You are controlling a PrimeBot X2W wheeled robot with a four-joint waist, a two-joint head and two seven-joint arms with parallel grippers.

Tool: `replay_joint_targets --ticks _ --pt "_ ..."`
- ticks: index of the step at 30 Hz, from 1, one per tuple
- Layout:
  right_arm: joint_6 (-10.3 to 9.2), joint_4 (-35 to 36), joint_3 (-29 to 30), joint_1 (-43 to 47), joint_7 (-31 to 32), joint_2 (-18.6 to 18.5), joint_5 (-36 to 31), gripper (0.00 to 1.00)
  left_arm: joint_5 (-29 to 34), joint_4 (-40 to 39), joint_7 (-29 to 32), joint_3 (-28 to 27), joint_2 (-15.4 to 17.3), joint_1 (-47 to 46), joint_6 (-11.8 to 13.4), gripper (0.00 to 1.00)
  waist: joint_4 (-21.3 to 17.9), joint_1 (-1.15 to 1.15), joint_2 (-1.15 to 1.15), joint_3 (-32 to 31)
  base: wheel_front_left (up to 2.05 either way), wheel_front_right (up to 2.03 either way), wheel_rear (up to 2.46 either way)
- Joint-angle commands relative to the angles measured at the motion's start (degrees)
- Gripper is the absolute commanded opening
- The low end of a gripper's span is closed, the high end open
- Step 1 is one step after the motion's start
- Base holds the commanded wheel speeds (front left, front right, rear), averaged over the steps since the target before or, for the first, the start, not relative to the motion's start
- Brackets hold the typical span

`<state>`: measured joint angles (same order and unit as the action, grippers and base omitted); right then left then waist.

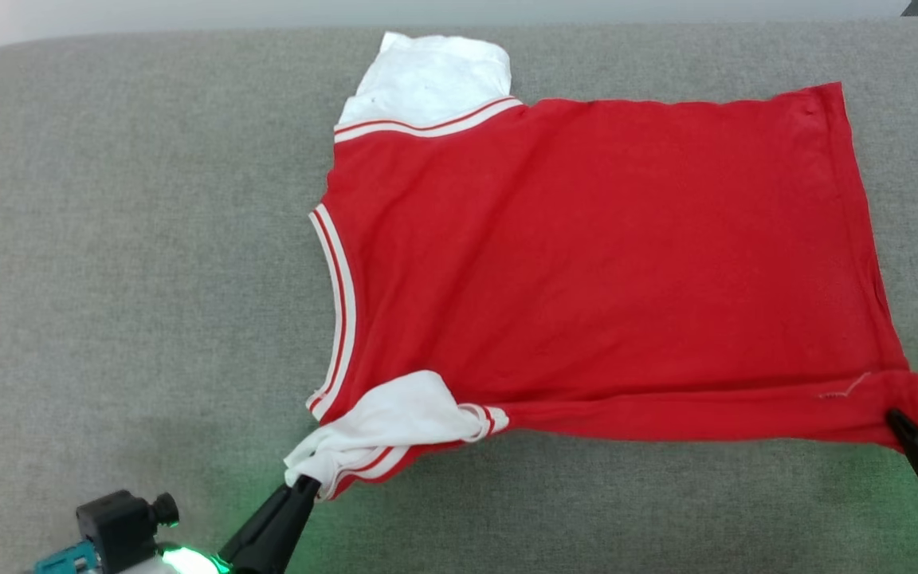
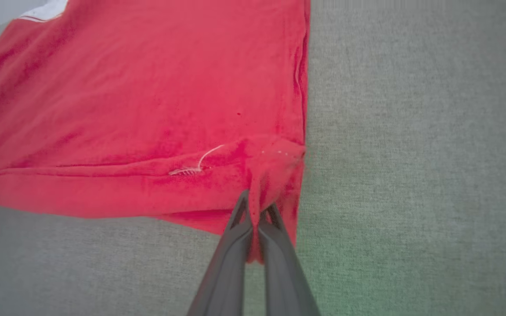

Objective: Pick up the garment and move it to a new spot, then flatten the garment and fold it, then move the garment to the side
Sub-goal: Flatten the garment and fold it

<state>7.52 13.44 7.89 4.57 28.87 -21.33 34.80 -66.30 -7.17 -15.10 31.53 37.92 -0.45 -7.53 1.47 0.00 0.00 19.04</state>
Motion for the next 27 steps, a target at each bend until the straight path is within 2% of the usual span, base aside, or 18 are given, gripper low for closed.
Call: replay_joint_targets --ticks 1,4,7,12,15,21,27 --pt "-0.06 0.75 0.3 -0.05 0.38 0.35 -0.59 0.0 0.92 -0.06 -0.03 -0.14 0.32 -0.24 0.14 0.0 -0.03 0.0 0.0 -0.27 0.0 0.0 0.0" --pt "-0.06 1.43 -0.29 -3.12 1.55 0.95 -1.28 0.0 1.33 0.15 -0.03 0.2 0.67 -2.78 0.14 0.0 -0.19 0.0 0.0 -0.34 0.0 0.0 0.0" --pt "-0.06 -0.15 -1.53 -7.76 2.13 -0.05 -2.37 0.0 1.7 0.68 0.34 0.68 1.29 -6.57 0.14 0.0 -0.32 0.0 0.0 0.17 0.0 0.0 0.0" --pt "-0.06 -5.98 -3.17 -17.36 1.85 -0.98 -2.8 0.0 1.6 2.63 2.55 2.65 1.97 -16.41 0.14 0.0 -0.01 0.0 0.0 1.24 0.0 0.0 0.0" --pt "-0.06 -10.0 -3.98 -22.33 1.03 -1.09 -3.05 0.0 -0.12 4.1 3.46 4.53 1.1 -22.79 0.14 0.0 0.33 0.0 0.0 2.08 0.0 0.0 0.0" --pt "-0.06 -17.59 -4.95 -28.4 -1.83 -0.59 -3.88 0.0 -3.35 11.02 4.35 8.49 0.04 -33.55 0.13 0.0 0.62 0.0 0.0 4.19 0.0 0.0 0.0" --pt "-0.06 -21.72 -5.84 -28.98 -3.95 0.09 -3.55 0.0 -3.49 20.2 2.87 12.6 -1.01 -38.97 0.13 0.0 0.0 0.0 0.0 6.03 0.0 0.0 0.0"
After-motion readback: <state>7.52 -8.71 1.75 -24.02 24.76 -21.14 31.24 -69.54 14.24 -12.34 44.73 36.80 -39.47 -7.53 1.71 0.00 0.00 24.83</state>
